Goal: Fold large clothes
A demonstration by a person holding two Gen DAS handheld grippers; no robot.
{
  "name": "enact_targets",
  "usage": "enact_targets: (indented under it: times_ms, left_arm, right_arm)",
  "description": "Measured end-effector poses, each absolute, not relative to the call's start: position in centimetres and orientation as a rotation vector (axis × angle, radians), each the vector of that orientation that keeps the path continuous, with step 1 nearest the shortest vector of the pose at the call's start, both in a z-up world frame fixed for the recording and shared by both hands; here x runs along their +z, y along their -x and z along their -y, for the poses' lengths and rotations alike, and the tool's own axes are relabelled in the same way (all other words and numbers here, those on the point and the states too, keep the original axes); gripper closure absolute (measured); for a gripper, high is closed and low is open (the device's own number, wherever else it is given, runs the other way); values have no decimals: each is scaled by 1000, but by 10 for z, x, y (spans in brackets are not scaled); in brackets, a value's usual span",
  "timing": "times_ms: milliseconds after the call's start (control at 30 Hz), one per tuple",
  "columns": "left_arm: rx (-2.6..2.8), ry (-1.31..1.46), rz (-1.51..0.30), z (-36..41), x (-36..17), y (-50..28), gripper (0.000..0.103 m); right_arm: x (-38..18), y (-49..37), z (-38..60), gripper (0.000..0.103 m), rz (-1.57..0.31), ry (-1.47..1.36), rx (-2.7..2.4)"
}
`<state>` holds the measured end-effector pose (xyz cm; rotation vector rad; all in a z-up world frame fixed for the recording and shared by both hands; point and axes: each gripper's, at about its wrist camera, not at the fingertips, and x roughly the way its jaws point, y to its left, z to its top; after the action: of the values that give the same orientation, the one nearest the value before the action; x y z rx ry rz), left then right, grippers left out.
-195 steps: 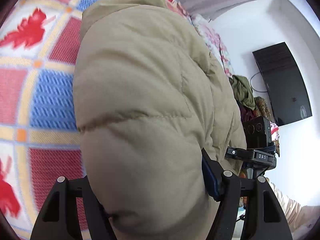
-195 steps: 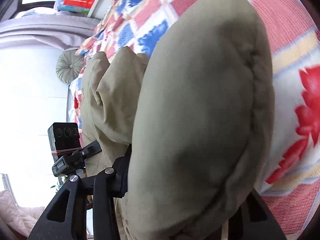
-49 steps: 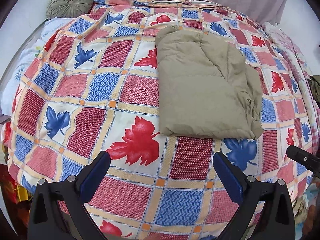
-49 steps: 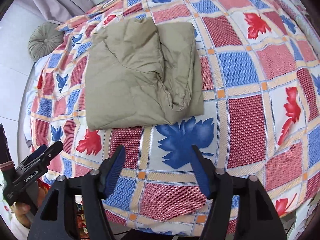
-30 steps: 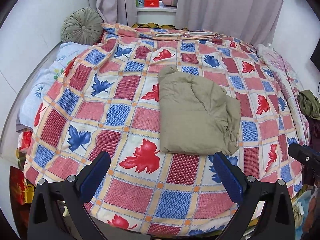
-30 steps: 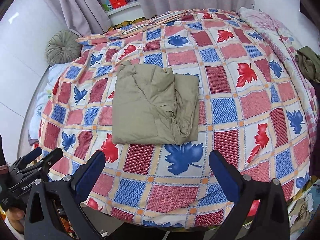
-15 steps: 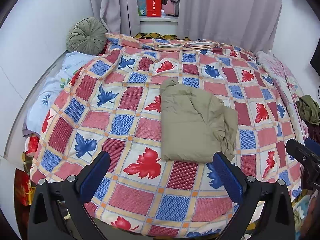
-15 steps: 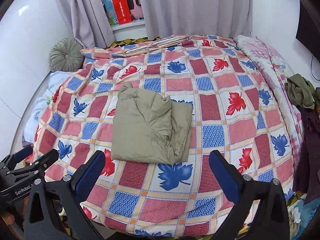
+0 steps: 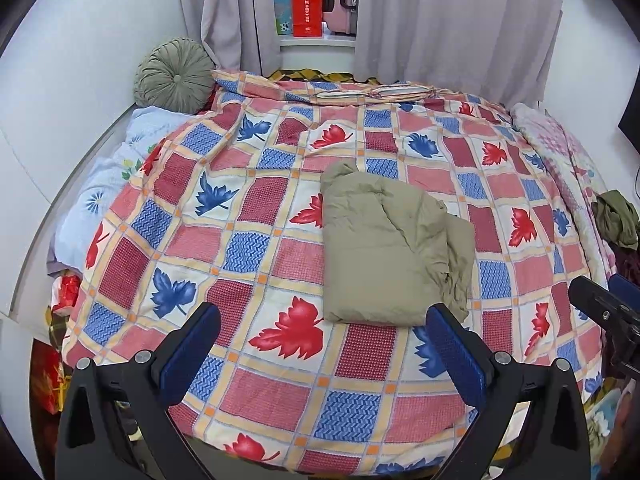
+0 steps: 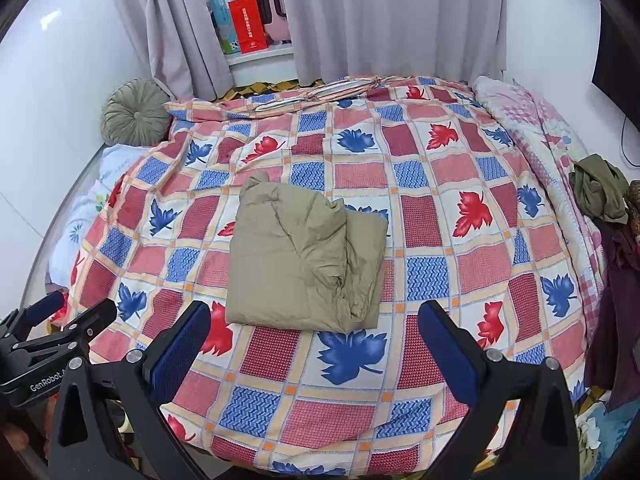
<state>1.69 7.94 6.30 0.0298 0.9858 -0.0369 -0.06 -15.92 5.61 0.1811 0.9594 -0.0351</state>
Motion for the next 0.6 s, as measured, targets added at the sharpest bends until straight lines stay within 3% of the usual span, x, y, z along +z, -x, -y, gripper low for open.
enact_targets:
  times_ms: [600]
  left_arm:
    - [-32,-34,-983,-79,65,-18,0]
  right_arm:
    - [58,1,156,0,-958,-183,-36]
